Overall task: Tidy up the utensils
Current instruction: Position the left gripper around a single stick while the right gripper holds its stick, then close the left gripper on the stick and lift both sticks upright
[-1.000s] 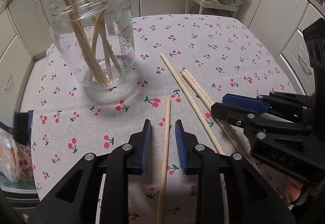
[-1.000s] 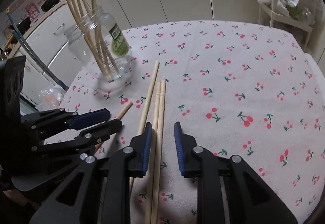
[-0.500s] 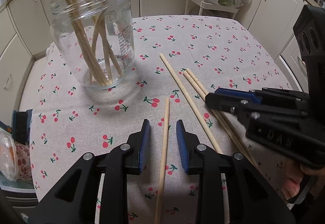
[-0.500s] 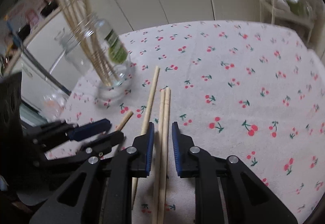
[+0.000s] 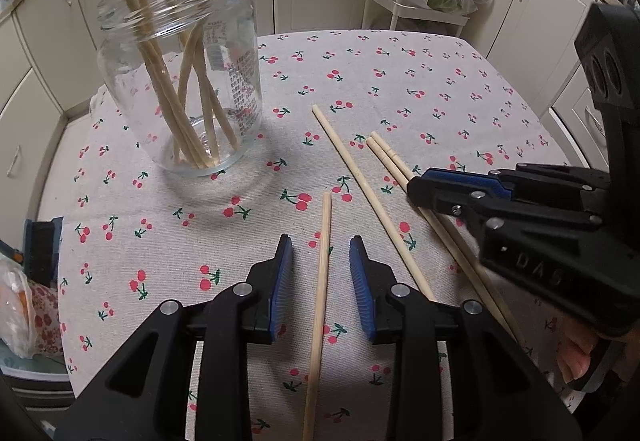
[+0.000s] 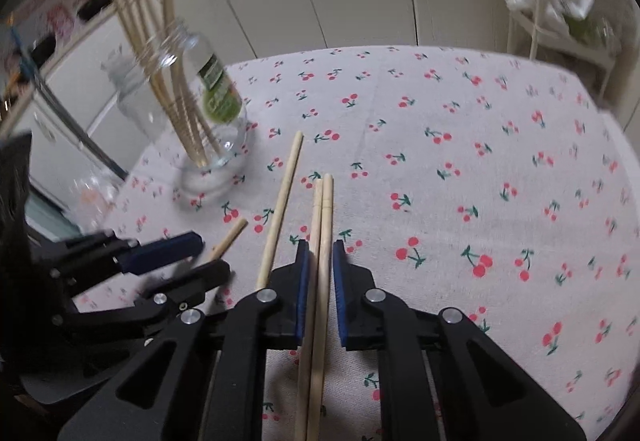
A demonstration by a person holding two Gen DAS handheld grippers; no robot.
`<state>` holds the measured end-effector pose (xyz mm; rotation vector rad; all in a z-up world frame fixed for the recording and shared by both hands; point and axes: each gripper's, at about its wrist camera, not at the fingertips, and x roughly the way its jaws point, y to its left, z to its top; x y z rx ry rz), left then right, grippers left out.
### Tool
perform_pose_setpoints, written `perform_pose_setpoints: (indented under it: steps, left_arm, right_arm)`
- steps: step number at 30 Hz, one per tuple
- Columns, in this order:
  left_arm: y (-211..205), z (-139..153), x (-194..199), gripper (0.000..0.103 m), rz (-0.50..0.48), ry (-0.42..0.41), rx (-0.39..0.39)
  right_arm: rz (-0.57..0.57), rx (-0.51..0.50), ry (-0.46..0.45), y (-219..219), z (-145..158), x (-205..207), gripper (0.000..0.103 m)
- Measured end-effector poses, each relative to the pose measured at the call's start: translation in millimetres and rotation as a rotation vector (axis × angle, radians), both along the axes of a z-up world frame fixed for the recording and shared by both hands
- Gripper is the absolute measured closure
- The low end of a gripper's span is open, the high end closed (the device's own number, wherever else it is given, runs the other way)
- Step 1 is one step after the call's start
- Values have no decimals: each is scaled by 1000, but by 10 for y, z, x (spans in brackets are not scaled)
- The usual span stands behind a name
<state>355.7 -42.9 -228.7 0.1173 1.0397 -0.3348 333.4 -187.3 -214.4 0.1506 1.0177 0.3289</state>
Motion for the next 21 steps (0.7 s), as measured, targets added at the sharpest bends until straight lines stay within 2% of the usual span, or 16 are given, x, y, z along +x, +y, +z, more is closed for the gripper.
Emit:
perform_pose_setpoints:
  steps: [4,5,12,18,20,21]
  left_arm:
    - [2,-4,-4,74,-1,0,-4]
    - [0,-4,-2,74,-3,0,-3]
    - [18,-4,-3,73,-2,-1,-5]
    - [-22,-9,-13,72,-10,-7,21]
    - [-59,-10,-11,74,-10,-12,37]
    - [-79,-12,-11,78,-9,-20,54]
  right_arm:
    - [-51,179,61,-243,-65,63,91]
    - [-56,171,56,-261,-68,63,91]
    - [-8,23,13,-109,-5,22,92]
    - [104,-297,-93,295,12,-47,94]
    - [124,-316,-97,352,4,-28,95]
    - [133,-324,-97,363,7,-31,96]
